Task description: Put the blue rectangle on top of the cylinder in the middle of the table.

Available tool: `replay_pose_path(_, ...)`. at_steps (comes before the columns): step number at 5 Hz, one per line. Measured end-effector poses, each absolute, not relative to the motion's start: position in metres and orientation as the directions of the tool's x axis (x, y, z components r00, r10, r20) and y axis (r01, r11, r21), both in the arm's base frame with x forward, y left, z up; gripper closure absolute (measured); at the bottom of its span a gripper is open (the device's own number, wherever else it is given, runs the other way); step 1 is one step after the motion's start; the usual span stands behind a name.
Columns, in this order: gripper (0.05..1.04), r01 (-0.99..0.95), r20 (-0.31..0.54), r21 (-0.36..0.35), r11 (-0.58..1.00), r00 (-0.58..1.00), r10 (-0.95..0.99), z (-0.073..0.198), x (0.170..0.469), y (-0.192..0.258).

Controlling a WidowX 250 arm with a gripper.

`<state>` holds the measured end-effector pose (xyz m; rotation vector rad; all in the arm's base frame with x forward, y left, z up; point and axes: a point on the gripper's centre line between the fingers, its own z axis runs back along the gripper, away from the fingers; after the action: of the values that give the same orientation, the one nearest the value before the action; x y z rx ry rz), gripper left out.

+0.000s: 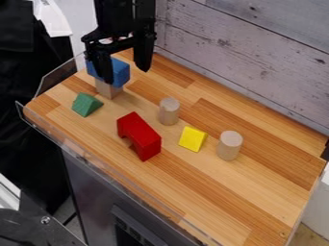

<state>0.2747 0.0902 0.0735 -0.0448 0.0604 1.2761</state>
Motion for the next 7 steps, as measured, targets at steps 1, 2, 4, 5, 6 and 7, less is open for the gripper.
replay_pose_path(1, 0.085, -0.957, -0.092, 0.028, 0.289, 0.286, 0.954, 0.064, 0.270, 0.088)
replay_pose_path(2, 0.085, -0.965, -0.104, -0.003, 0.261, 0.260, 0.960, 0.066, 0.274, 0.090)
replay_pose_path(4, 0.085, -0.988, -0.087, -0.052, 0.143, 0.147, 0.985, 0.080, 0.281, 0.112)
replay_pose_path(5, 0.085, -0.987, -0.072, -0.146, 0.066, 0.078, 0.994, 0.085, 0.288, 0.126)
replay_pose_path(6, 0.085, -0.993, -0.055, -0.117, 0.030, 0.037, 0.998, 0.082, 0.282, 0.136)
replay_pose_path(7, 0.085, -0.996, -0.073, -0.081, -0.024, -0.018, 0.997, 0.071, 0.281, 0.144)
